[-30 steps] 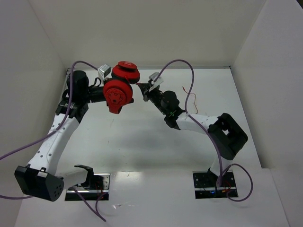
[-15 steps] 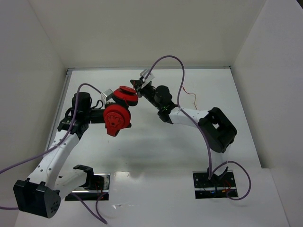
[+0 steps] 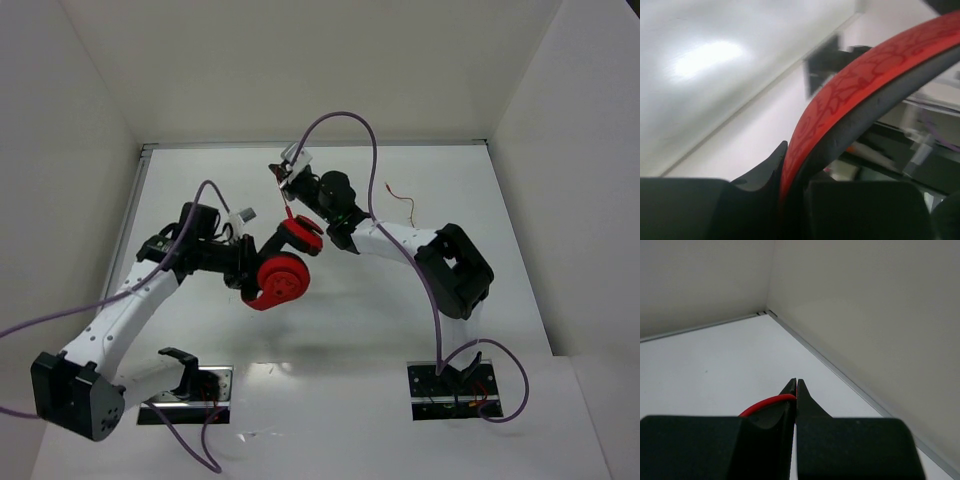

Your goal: Wrap the headphones

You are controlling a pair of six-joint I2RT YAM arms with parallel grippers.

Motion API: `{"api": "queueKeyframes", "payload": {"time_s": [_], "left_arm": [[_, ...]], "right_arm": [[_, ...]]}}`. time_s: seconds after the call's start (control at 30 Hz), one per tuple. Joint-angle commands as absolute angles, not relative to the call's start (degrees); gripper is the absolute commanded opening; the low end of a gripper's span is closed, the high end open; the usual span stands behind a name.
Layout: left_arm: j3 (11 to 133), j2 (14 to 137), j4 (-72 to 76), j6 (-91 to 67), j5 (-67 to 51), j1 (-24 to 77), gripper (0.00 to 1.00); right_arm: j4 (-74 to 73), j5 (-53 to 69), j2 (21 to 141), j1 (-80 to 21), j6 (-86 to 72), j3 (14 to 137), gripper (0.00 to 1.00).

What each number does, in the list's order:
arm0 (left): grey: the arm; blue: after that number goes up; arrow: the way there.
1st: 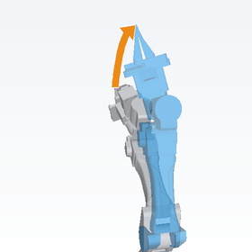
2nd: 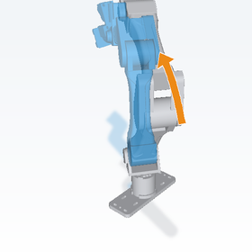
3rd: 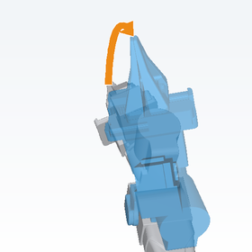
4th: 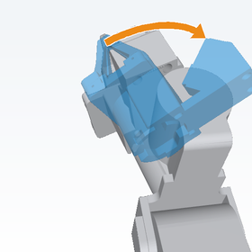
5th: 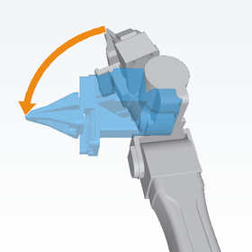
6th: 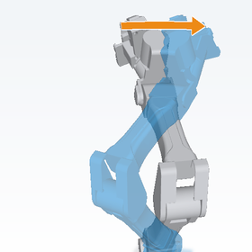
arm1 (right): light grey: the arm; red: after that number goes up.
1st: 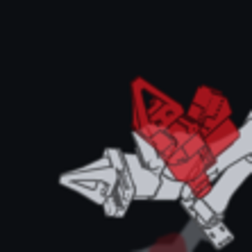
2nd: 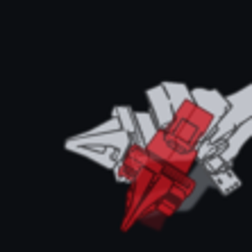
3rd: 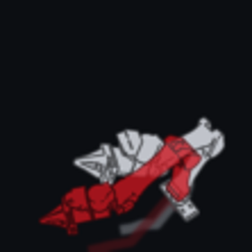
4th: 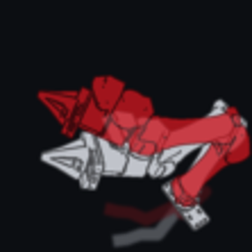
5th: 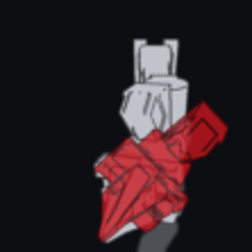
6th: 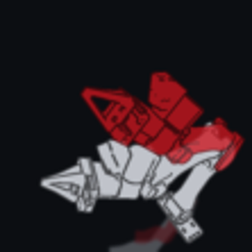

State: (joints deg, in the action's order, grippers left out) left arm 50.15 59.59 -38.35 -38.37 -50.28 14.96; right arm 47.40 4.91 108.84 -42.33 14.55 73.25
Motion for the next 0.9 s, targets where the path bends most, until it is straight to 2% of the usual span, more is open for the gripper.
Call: {"api": "queueKeyframes", "payload": {"time_s": [0.0, 0.17, 0.23, 0.3, 0.5, 0.7, 0.87], "left_arm": [[60.01, 63.80, -49.62, -23.75, -33.90, 20.55, 0.00], [68.37, 69.69, -55.01, -16.53, -19.18, 25.48, 0.00], [70.66, 72.32, -57.64, -15.30, -9.70, 27.06, 0.00], [71.89, 75.13, -59.49, -15.29, 0.46, 27.60, 0.00], [76.20, 81.11, -63.63, -17.31, 19.57, 28.12, 0.00], [78.57, 87.88, -65.13, -21.70, 31.78, 28.12, 0.00], [75.33, 89.74, -61.18, -24.07, 39.10, 28.12, 0.00]], "right_arm": [[46.41, 4.57, 109.86, -41.48, 18.98, 76.03, 0.02], [44.13, 3.96, 108.20, -41.48, 23.36, 75.50, 0.02], [42.72, 3.43, 107.50, -41.48, 24.95, 74.98, 0.02], [41.67, 2.12, 106.61, -41.48, 26.89, 74.97, 0.02], [38.15, -2.63, 102.23, -40.96, 29.18, 72.33, 0.01], [35.17, -9.40, 99.15, -40.96, 30.42, 72.07, 0.01], [28.23, -7.66, 96.16, -40.96, 24.80, 75.57, 0.01]]}}
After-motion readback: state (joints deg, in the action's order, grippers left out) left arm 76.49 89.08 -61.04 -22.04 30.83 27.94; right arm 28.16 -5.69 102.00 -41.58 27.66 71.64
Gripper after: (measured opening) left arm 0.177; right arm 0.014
